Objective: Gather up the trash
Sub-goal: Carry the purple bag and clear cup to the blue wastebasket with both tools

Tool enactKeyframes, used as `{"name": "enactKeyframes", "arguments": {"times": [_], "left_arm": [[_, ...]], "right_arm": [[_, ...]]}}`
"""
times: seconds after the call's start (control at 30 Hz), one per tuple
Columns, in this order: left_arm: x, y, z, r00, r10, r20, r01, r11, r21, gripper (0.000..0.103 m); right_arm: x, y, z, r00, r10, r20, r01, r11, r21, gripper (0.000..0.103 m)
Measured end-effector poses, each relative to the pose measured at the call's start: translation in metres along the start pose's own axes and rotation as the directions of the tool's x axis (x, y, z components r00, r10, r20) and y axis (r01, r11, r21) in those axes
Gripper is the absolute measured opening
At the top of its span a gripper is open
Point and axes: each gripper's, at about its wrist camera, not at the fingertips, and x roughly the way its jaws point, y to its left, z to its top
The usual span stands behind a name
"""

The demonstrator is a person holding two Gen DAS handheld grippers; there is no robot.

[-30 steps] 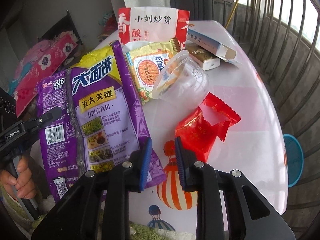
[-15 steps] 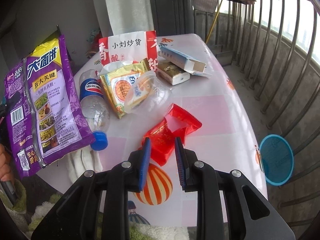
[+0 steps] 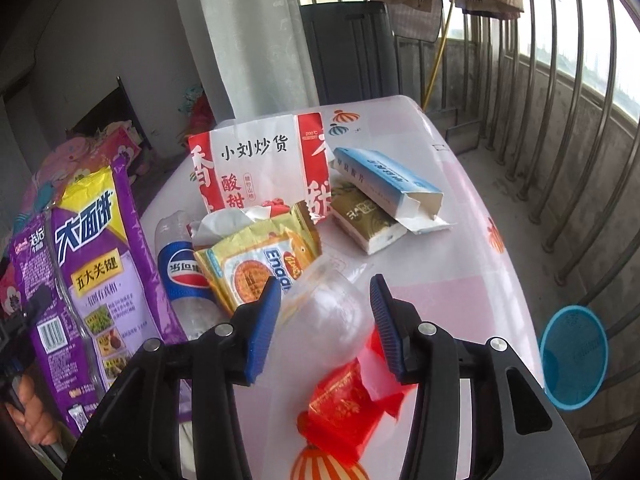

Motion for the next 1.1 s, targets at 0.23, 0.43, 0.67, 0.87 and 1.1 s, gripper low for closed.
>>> {"name": "enactKeyframes", "arguments": {"times": [0.23,0.43,0.67,0.87,1.1], "left_arm": [[0.004,0.004,-0.001,1.0,-0.016,-0.008,0.016,1.0,0.0,0.0],[0.001,0.002,0.001,0.999,-0.039,0.008,0.039,0.999,0.008,0.0],[-0.006,-0.013,0.005,0.998,-0.065,0.029,0.063,0.997,0.044,0.0],[-0.019,-0.055,0.022,0.994,-0.092,0.054,0.082,0.984,0.155,0.0],[0.008,-0.139,0.046,0.985,-0.171,0.001,0.161,0.931,0.326,0.0]], "right_arm": [[0.031,0.003,0.006,0.996,-0.02,-0.092,0.02,1.0,0.003,0.032],[0.014,-0.005,0.001,0.992,-0.079,-0.103,0.081,0.997,0.013,0.006],[-0.002,-0.02,-0.005,0.996,-0.076,-0.053,0.079,0.994,0.07,0.003],[-0.039,-0.037,0.003,0.997,-0.013,0.079,0.001,0.989,0.15,0.003],[-0.107,-0.089,0.0,0.965,-0.094,0.246,0.03,0.967,0.251,0.003]]}}
